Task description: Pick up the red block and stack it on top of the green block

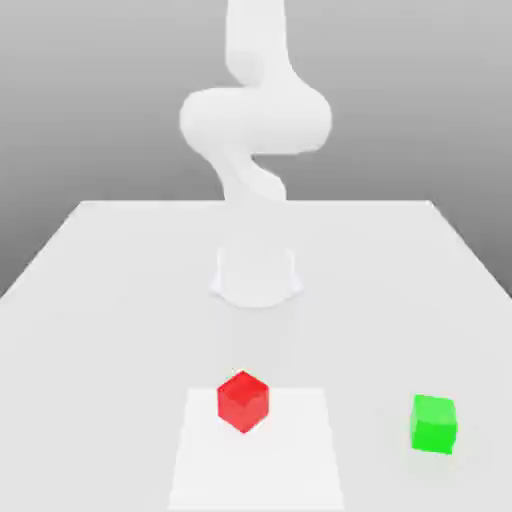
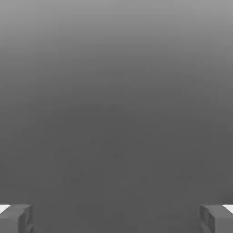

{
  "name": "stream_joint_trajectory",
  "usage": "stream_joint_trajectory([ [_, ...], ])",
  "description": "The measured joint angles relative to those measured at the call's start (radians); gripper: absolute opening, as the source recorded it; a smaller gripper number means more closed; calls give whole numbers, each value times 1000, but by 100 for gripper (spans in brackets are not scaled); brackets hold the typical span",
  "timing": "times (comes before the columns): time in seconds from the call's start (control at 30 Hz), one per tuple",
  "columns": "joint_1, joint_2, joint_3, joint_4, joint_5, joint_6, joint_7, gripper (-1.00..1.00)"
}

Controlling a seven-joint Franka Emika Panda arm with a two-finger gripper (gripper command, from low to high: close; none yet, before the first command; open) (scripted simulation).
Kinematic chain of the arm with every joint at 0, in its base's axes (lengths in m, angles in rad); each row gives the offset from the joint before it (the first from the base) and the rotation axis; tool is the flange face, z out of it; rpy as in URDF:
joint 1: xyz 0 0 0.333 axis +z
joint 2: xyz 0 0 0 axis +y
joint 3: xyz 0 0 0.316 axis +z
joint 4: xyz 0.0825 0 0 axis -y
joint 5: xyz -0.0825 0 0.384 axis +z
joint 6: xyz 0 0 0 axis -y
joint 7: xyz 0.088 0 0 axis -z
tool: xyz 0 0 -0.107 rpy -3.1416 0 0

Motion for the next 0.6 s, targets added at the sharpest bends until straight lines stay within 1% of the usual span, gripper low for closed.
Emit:
stream_joint_trajectory([
  [0.27, -98, 271, 84, -215, -8, 188, 256, 0],
  [0.43, -144, 450, 117, -353, -8, 310, 422, 0],
  [0.57, -165, 626, 127, -475, 16, 430, 556, 0],
  [0.6, -168, 671, 126, -488, 14, 464, 578, 0],
])
